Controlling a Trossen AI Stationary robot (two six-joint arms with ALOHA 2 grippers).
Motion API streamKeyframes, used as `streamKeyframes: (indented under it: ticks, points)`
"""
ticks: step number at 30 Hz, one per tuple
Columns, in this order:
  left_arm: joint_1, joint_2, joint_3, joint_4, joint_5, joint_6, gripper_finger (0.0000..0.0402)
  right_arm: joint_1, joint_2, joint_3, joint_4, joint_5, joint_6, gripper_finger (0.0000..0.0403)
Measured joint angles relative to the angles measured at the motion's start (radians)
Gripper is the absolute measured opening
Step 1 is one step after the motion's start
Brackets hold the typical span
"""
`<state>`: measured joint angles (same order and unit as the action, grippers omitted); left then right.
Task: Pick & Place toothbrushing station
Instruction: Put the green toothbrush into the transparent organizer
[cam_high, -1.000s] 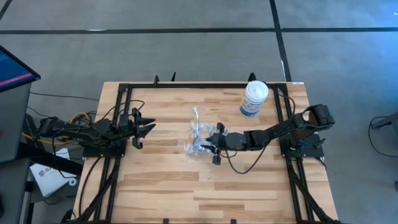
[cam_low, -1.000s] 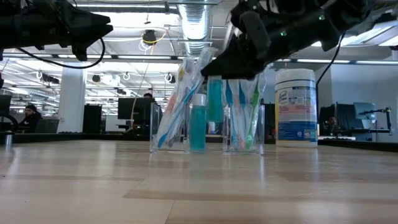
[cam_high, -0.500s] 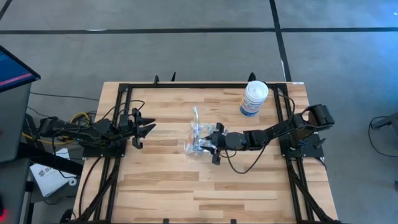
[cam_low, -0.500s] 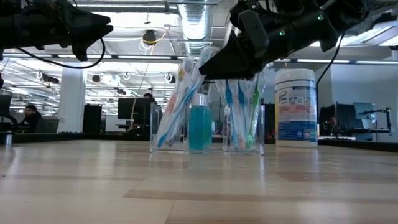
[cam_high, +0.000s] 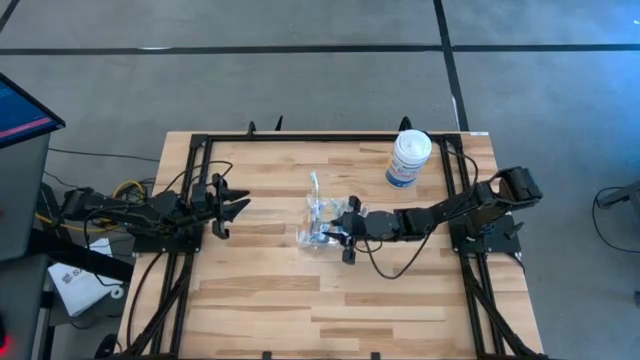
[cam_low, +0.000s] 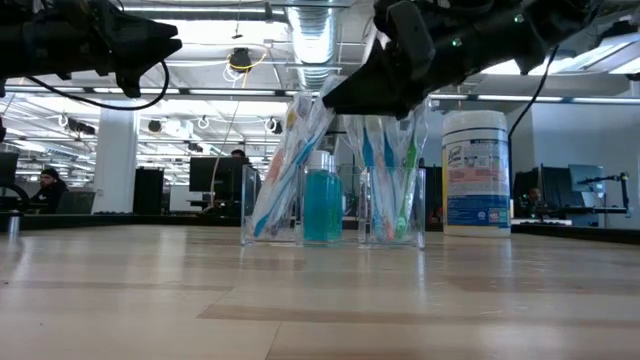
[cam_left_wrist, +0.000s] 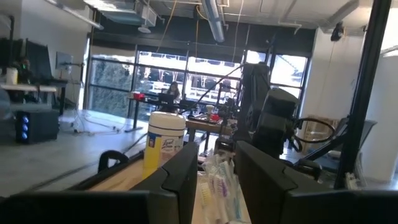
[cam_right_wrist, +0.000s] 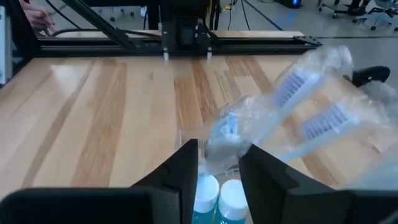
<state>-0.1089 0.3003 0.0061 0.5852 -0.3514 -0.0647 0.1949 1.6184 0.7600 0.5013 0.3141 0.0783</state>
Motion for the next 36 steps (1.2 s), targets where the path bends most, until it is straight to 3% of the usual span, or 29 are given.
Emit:
streamKeyframes:
  ticks: [7,10,15,24,36]
  points:
    - [0.005,0.069,0.000,0.004,-0.063,-0.083,0.0104,0.032,-0.072,0.000,-0.009,-0.003,-0.011,0.0102]
    - [0.028,0.135,0.000,0.006,-0.130,-0.147,0.0104,0.049,-0.101,0.000,-0.034,-0.002,-0.010,0.0102]
    - [0.108,0.266,0.022,0.014,-0.137,-0.289,0.0104,0.080,-0.146,0.000,-0.082,-0.003,-0.010,0.0102]
    - [0.277,0.609,0.156,0.015,-0.029,-0.481,0.0104,0.091,-0.270,0.001,-0.210,-0.002,-0.027,0.0103]
    - [0.429,0.995,0.364,0.017,0.143,-0.616,0.0104,0.091,-0.486,0.002,-0.565,0.000,-0.036,0.0103]
